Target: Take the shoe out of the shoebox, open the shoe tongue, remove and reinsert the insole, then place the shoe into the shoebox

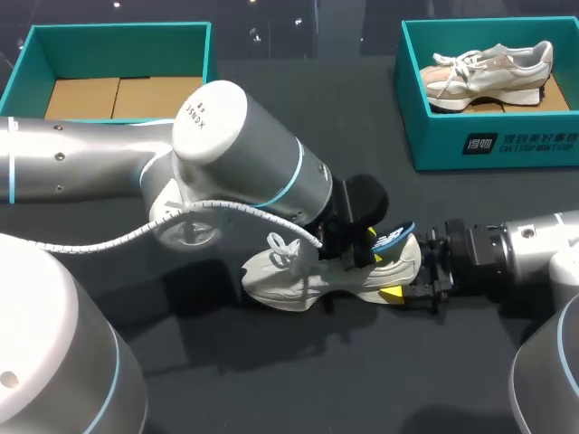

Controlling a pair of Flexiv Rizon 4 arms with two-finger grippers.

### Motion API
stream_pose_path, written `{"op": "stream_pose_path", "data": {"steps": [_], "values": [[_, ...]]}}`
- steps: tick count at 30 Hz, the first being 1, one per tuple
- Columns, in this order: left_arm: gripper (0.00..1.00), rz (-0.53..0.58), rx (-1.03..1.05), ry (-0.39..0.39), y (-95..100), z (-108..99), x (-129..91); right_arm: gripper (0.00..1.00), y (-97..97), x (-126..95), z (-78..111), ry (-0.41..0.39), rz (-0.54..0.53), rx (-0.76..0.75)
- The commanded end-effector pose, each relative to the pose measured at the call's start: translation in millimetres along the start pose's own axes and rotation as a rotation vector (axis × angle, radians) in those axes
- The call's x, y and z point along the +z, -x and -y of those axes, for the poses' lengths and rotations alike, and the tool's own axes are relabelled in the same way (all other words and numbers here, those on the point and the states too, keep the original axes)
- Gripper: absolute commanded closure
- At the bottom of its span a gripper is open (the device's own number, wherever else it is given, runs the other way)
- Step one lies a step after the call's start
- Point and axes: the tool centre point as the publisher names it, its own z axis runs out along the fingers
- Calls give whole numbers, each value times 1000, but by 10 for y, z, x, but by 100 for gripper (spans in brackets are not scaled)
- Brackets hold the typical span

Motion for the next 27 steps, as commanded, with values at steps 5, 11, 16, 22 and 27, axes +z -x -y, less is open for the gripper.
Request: {"op": "stream_pose_path", "data": {"steps": [5,11,16,22,27], "values": [[88,61,-10,3,-9,57,170,100,-14,8,-4,-3,1,0],[100,61,-26,-20,42,77,115,100,-14,8,-4,-3,1,0],[100,59,-35,-44,90,144,56,100,-14,8,-4,-3,1,0],[100,21,-52,-61,138,260,-26,100,-14,8,-4,-3,1,0],[100,-30,-68,-59,166,401,-81,100,-14,8,-4,-3,1,0]]}}
